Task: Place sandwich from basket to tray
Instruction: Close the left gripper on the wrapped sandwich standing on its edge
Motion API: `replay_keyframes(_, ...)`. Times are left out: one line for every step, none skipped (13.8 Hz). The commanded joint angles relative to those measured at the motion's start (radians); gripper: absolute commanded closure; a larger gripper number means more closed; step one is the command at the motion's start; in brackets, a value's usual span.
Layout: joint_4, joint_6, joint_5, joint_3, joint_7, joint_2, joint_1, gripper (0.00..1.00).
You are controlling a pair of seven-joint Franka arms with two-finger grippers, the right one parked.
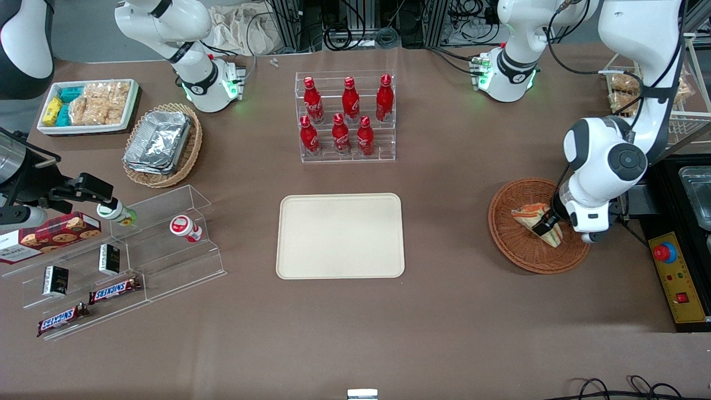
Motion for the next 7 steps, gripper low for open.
replay_keyframes(-0.062,0.090,0.012,-0.006,-0.023,0.005,0.001,0.01)
replay_keyframes(-0.066,0.105,0.012,-0.006,-0.023,0.009,0.001,0.01)
replay_keyframes(-0.066,0.107,0.012,-0.006,-0.023,0.014,0.001,0.02)
replay_keyframes(-0.064,0.107,0.012,-0.006,-0.023,0.012,-0.002,0.16)
replay_keyframes(-0.061,0.099,0.012,-0.006,-0.007,0.011,-0.003,0.32)
replay_keyframes(-0.058,0.085,0.016,-0.006,0.000,0.012,-0.005,0.50)
replay_keyframes(-0.055,0.079,0.016,-0.006,0.000,0.012,-0.005,0.70)
